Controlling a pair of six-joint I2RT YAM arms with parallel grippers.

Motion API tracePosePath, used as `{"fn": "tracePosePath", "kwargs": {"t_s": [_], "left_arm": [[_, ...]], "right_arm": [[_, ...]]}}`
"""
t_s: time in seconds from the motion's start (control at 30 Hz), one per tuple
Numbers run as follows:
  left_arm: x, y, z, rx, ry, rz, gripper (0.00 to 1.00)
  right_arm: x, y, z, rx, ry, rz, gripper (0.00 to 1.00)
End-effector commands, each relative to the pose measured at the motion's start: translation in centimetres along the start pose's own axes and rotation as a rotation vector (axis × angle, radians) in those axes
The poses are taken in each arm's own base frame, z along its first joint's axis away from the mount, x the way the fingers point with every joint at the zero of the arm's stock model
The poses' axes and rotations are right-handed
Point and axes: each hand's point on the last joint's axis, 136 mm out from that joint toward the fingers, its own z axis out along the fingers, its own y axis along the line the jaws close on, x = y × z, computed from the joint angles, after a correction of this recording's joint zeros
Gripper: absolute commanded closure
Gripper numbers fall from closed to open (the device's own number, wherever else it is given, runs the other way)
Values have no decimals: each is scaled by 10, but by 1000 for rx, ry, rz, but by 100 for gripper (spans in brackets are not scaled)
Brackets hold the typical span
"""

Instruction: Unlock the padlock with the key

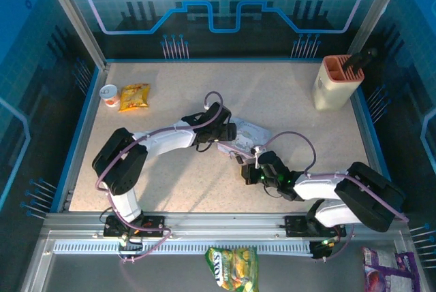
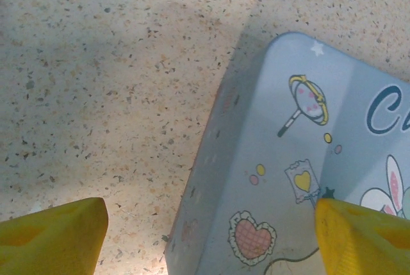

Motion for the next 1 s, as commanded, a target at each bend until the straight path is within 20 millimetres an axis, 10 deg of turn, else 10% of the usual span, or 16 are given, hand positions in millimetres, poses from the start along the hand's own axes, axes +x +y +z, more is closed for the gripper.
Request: {"fn": "tracePosePath", "kwargs": {"t_s": [0.0,0.53,0.97], "left_arm": [[46,74,12,-257,129,-4,16],[51,80,8,-263,122,-59,17],[63,90,8,-280,131,-115,17]], "right_arm": [[34,-29,-6,105,137,24,89],[-24,2,-35,72,-24,-208,56],[-32,25,-4,191,-3,-386,37]]}}
